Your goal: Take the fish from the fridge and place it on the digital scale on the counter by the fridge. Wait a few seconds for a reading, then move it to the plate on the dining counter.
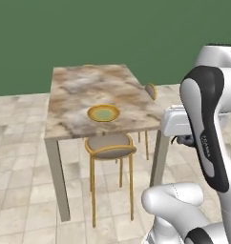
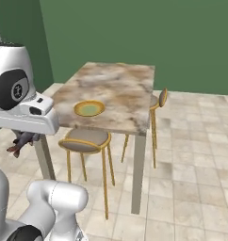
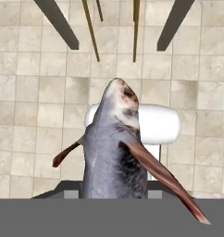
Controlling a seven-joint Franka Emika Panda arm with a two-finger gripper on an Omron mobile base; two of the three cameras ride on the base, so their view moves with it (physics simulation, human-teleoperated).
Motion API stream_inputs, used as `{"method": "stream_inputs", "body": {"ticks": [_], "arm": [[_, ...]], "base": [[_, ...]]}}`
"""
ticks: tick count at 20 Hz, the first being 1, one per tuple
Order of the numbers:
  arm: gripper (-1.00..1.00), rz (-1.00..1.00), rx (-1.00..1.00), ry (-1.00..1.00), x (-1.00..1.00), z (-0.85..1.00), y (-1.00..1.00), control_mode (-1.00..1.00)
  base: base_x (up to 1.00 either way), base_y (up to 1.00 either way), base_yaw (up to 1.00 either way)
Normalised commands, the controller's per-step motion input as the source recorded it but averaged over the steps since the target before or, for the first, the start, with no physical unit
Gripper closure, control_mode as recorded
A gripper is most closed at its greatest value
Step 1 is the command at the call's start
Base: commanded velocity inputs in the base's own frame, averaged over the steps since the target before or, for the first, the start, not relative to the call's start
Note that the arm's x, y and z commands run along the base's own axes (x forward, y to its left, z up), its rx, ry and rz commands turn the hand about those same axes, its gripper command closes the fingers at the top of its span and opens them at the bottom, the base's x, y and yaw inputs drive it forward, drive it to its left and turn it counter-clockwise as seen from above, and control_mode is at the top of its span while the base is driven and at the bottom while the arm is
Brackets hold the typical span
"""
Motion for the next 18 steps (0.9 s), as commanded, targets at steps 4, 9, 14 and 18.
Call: {"method": "stream_inputs", "body": {"ticks": [4,9,14,18], "arm": [[1.0,0.0,0.0,0.0,0.0,0.0,0.0,1.0],[1.0,0.0,0.0,0.0,0.0,0.0,0.0,1.0],[1.0,0.0,0.0,0.0,0.0,0.0,0.0,1.0],[1.0,0.0,0.0,0.0,0.0,0.0,0.0,1.0]], "base": [[0.7,0.16,-0.06],[0.63,0.16,-0.11],[0.46,0.19,-0.11],[0.52,0.38,-0.06]]}}
